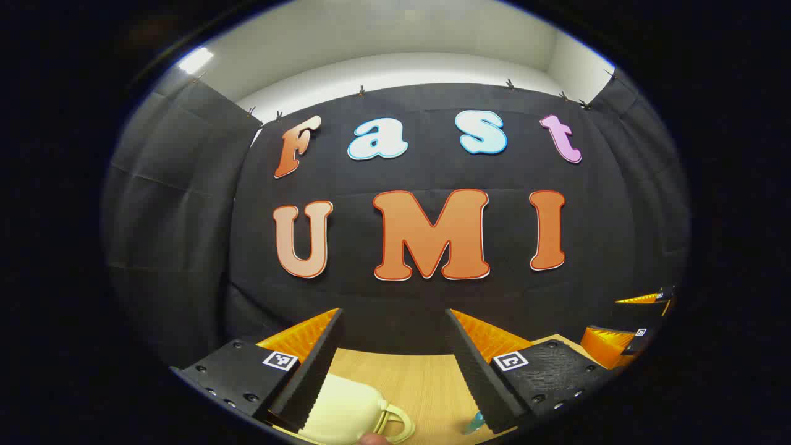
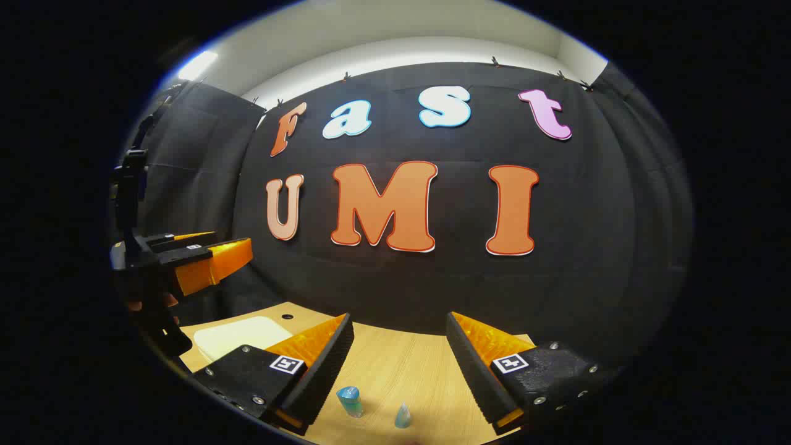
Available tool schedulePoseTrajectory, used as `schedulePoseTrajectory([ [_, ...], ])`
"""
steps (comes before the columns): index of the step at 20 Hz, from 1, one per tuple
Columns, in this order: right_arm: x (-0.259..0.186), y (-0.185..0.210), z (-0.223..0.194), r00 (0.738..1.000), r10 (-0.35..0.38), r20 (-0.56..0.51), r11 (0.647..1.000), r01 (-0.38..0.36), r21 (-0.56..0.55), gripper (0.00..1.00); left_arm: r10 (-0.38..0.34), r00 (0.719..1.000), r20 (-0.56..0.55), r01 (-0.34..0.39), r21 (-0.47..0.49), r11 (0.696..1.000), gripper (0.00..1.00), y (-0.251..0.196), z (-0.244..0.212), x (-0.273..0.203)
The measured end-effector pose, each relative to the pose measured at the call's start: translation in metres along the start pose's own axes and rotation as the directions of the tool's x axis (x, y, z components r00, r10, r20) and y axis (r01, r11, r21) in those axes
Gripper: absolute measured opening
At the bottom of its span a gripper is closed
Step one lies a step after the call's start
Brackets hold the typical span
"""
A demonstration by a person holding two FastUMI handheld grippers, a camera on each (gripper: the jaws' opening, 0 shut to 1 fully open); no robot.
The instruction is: First open the suitcase, pack the skin care products into it, and then close the suitcase.
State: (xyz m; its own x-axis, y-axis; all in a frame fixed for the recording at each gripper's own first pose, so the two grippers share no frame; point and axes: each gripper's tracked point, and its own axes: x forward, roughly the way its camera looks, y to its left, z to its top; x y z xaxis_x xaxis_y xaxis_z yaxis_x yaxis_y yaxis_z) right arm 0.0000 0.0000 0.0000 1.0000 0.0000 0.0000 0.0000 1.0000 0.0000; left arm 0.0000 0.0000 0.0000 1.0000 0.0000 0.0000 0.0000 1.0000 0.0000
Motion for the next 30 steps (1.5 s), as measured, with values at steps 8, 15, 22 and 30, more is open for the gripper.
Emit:
schedulePoseTrajectory([
  [8, 0.007, 0.02, 0.001, 0.999, -0.041, -0.015, 0.999, 0.04, -0.033, 0.95, -0.031, 0.999, 0.017, 0.031, 0.022, 0.999, 0.98, 0.023, -0.003, 0.014],
  [15, 0.01, 0.024, -0.002, 0.997, -0.076, -0.031, 0.996, 0.075, -0.049, 0.95, -0.079, 0.997, -0.004, 0.079, 0.035, 0.996, 0.99, 0.025, -0.019, 0.032],
  [22, 0.012, 0.012, -0.012, 0.992, -0.12, -0.049, 0.991, 0.117, -0.062, 0.95, -0.151, 0.983, -0.103, 0.164, 0.135, 0.977, 0.99, 0.009, -0.066, 0.047],
  [30, 0.016, -0.025, -0.015, 0.979, -0.198, -0.053, 0.977, 0.192, -0.09, 0.95, -0.224, 0.941, -0.253, 0.304, 0.344, 0.888, 0.98, -0.024, -0.148, 0.035],
])
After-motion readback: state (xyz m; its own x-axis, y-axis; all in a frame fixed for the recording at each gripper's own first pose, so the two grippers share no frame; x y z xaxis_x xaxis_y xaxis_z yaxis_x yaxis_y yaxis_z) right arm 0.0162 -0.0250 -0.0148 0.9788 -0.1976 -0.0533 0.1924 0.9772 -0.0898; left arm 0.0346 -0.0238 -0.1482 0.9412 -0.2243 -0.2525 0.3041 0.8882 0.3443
